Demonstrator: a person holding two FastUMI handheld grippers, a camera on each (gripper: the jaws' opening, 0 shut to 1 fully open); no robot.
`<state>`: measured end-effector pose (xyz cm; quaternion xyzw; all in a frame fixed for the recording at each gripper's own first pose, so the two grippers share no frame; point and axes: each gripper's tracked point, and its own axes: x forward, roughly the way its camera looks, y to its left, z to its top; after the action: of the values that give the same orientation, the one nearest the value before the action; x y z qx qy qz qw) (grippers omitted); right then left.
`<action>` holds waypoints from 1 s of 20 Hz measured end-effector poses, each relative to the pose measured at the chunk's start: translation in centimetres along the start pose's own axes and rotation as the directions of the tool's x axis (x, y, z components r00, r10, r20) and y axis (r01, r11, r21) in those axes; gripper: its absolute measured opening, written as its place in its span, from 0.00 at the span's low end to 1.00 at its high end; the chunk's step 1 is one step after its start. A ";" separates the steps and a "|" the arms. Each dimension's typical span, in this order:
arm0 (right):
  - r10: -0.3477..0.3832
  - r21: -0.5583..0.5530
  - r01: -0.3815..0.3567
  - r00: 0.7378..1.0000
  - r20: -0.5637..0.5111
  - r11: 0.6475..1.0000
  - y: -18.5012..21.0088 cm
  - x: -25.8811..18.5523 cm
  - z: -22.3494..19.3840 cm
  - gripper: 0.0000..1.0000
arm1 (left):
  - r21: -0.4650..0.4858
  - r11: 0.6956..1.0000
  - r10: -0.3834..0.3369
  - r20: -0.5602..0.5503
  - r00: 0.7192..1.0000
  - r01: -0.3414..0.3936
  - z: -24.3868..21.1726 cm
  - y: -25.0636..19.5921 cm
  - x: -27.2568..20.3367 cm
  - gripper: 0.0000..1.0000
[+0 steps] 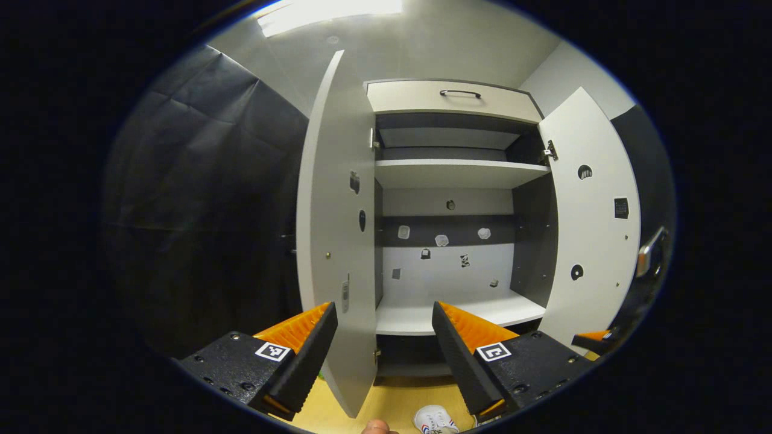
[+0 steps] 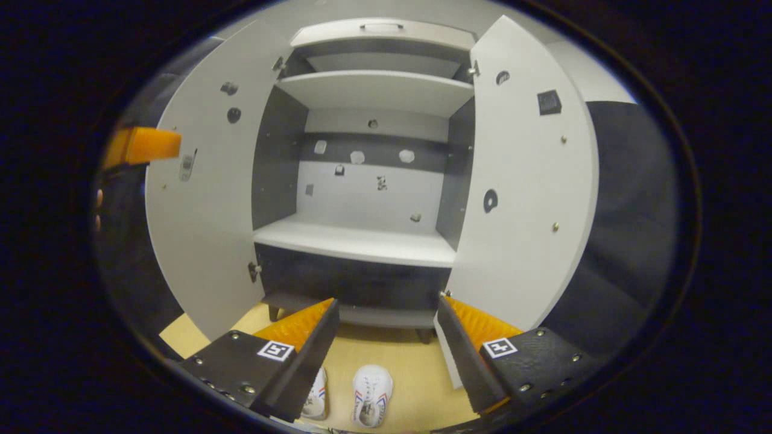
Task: Grab one shoe with the right hand and put it into the shoe cabinet, grab the other shoe with the left hand and put it into the shoe cabinet; then close the right door with the right hand and the left door with the left hand.
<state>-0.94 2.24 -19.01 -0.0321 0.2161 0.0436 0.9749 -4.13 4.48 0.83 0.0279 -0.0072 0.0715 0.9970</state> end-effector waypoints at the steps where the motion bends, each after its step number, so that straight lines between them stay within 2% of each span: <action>1: 0.021 -0.010 -0.021 0.998 -0.055 1.000 0.6 0.6 -2.2 0.98 | 0.006 1.000 0.016 0.000 1.000 -0.016 0.0 0.5 -0.2 0.96; 5: 0.066 -0.027 -0.075 0.965 -0.253 0.997 2.1 2.5 -11.2 0.94 | 0.030 0.997 0.074 -0.016 0.997 -0.074 -0.6 2.3 -1.1 0.96; 7: 0.083 -0.015 -0.094 0.934 -0.347 0.995 2.8 2.9 -15.5 0.76 | 0.037 0.994 0.105 -0.024 0.994 -0.104 -0.8 3.3 -1.6 0.96; 9: 0.091 -0.008 -0.104 0.898 -0.430 0.995 3.3 3.1 -19.4 0.75 | 0.045 0.990 0.133 -0.031 0.991 -0.132 -1.0 4.2 -2.0 0.93; 10: 0.103 0.003 -0.114 0.884 -0.457 0.994 3.4 3.3 -20.7 0.68 | 0.049 0.988 0.146 -0.035 0.989 -0.145 -1.1 4.6 -2.2 0.96; 11: 0.102 0.004 -0.115 0.866 -0.489 0.993 3.6 3.7 -22.4 0.61 | 0.053 0.986 0.158 -0.039 0.987 -0.156 -1.2 4.9 -2.4 0.93; 13: 0.109 0.006 -0.126 0.833 -0.542 0.992 3.8 3.8 -25.0 0.64 | 0.058 0.983 0.179 -0.048 0.983 -0.176 -1.4 5.5 -2.9 0.96; 15: 0.112 0.007 -0.134 0.806 -0.581 0.991 3.9 4.1 -27.3 0.61 | 0.067 0.979 0.195 -0.057 0.979 -0.192 -1.7 5.9 -3.1 0.93; 16: 0.112 0.007 -0.135 0.794 -0.597 0.991 4.0 4.1 -28.2 0.61 | 0.072 0.977 0.205 -0.059 0.977 -0.201 -1.8 6.3 -3.4 0.96; 19: 0.120 0.015 -0.142 0.770 -0.626 0.990 4.4 4.6 -30.1 0.61 | 0.076 0.972 0.229 -0.067 0.971 -0.224 -2.1 6.9 -3.8 0.96; 20: 0.128 0.023 -0.147 0.762 -0.635 0.989 4.6 4.7 -30.6 0.61 | 0.076 0.970 0.235 -0.072 0.969 -0.230 -2.2 7.1 -3.9 0.93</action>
<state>-9.98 4.68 -48.82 -0.0425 0.5335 0.1046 0.8382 -8.96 11.04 -1.09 0.0574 0.0321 0.1891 0.9797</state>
